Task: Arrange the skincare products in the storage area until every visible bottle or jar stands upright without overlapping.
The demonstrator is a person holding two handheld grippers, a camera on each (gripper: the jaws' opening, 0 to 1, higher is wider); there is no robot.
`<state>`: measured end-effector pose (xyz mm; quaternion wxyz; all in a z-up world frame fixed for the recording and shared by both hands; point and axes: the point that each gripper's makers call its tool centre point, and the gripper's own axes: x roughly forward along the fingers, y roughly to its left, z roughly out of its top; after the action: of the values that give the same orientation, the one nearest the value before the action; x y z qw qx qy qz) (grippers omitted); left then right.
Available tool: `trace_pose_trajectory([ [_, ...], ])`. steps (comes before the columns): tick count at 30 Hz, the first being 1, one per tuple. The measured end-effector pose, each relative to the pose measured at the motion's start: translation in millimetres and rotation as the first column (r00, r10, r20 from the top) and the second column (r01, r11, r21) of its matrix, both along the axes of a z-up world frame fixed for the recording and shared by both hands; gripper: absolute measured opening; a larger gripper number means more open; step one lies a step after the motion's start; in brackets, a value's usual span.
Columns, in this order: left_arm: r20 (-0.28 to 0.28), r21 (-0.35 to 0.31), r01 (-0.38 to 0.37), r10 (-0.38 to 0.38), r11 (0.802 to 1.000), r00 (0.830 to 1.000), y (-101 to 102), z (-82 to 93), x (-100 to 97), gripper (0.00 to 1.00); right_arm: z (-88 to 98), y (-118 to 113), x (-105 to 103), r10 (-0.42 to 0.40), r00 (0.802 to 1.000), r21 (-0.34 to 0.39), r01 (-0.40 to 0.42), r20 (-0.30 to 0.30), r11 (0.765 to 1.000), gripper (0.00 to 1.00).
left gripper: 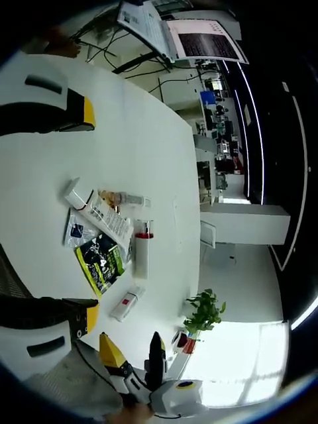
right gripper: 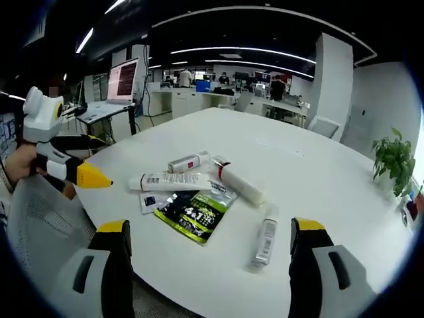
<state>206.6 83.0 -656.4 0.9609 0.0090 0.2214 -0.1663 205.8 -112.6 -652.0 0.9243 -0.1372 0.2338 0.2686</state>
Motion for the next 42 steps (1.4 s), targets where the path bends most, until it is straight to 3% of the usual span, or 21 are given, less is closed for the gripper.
trace_pose_trajectory([
  [5, -0.025, -0.023, 0.005, -0.006, 1.0, 1.0, -1, -3.5, -1.2, 0.99, 11.3, 1, 11, 0.046, 0.999, -0.062, -0.044, 0.02, 0.997, 1.0],
  [16, -0.005, -0.021, 0.002, -0.003, 1.0, 1.0, 0, 0.1, -0.9, 0.99, 24.6, 3, 33, 0.138, 0.99, -0.195, -0.13, 0.031, 0.972, 1.0],
  [28, 0.002, -0.025, -0.001, 0.001, 1.0, 1.0, 1, 1.3, -0.3, 0.99, 25.1, 13, 53, 0.233, 0.972, -0.228, -0.226, 0.005, 0.947, 1.0],
  [35, -0.003, -0.024, 0.0, 0.0, 1.0, 1.0, 2, 0.0, 0.0, 0.99, 29.8, 16, 72, 0.301, 0.953, -0.271, -0.286, 0.015, 0.919, 1.0],
  [42, -0.009, -0.024, -0.001, 0.0, 1.0, 1.0, 4, -0.9, 0.8, 0.99, 19.3, 16, 87, 0.35, 0.936, -0.309, -0.342, -0.031, 0.888, 0.95],
])
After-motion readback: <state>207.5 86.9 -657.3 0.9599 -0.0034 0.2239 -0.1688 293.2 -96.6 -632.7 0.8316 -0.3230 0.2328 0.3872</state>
